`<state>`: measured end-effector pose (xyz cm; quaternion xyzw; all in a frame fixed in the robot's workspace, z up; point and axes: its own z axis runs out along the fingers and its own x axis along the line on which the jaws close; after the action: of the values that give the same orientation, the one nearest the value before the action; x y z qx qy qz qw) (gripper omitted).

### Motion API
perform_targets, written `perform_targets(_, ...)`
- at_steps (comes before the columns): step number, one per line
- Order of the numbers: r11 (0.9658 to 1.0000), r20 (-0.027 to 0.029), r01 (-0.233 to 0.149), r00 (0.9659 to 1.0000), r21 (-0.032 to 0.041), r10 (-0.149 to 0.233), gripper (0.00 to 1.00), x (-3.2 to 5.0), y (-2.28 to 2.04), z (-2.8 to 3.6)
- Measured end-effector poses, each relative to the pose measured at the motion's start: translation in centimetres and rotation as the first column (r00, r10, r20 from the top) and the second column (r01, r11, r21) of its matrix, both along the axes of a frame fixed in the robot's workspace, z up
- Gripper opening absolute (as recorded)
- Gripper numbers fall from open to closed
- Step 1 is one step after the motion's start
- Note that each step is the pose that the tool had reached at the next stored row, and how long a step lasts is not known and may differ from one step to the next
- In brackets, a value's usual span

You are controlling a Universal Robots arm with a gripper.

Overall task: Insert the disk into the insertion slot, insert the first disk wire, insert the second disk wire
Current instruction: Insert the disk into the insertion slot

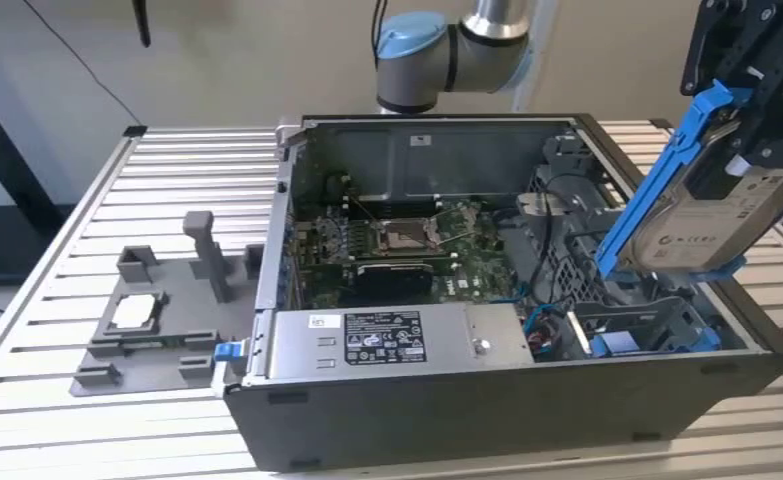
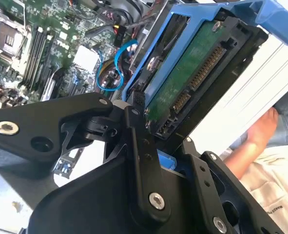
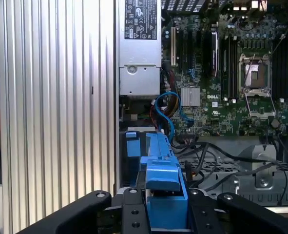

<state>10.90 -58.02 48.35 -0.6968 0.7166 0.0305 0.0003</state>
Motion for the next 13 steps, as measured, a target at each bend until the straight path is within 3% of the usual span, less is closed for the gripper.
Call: perform_targets(13, 1.0, 0.0, 0.0, 1.0, -0.0018, 0.0, 0.32, 0.0, 0.0, -0.07)
